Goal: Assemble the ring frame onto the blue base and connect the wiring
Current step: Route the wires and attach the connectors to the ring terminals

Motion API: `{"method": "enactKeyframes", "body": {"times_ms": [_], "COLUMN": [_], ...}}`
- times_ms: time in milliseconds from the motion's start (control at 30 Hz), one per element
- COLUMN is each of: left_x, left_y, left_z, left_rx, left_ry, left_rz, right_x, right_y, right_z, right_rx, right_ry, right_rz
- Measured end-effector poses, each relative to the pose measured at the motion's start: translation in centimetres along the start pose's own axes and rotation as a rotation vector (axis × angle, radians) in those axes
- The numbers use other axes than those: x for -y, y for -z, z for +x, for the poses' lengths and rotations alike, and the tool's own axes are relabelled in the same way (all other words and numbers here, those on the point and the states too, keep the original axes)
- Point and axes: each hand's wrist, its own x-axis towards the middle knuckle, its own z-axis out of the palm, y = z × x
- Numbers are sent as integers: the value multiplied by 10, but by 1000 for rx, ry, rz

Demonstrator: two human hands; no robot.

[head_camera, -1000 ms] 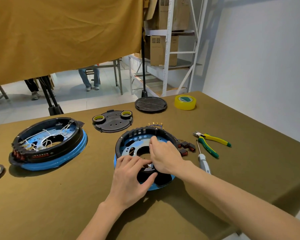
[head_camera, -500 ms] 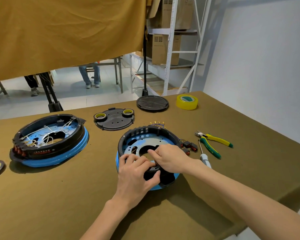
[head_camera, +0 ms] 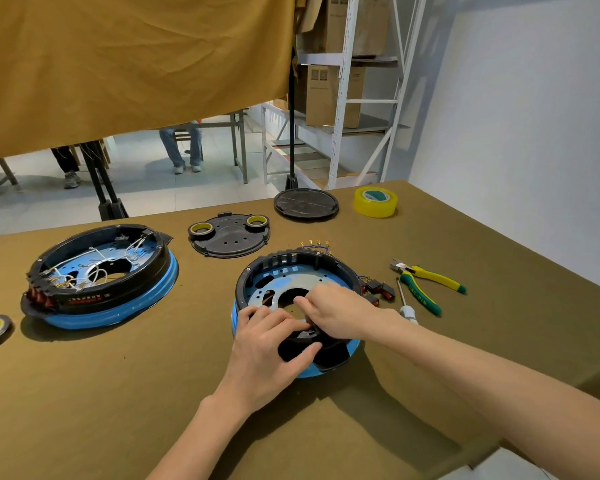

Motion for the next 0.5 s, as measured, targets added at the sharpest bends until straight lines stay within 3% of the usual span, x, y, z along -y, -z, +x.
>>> {"method": "enactKeyframes", "body": {"times_ms": [67, 133, 233, 367, 500], "left_x": [3, 4, 4, 0, -3], "left_y": [1, 1, 2, 1, -2], "left_z": [1, 1, 2, 1, 0], "left_rx": [12, 13, 19, 2, -20], "left_ry": [-8, -8, -13, -20, -26], "left_rz": [-21, -29, -13, 37, 57], "right_x": [1, 7, 14, 5, -9], "right_y": [5, 0, -20, -11, -9], "right_z": [4, 4, -4, 1, -5], "right_rx": [-151, -248, -237, -231, -373], "right_ry": [-13, -41, -62, -53, 29], "right_rz": [137, 3, -216, -82, 99]}}
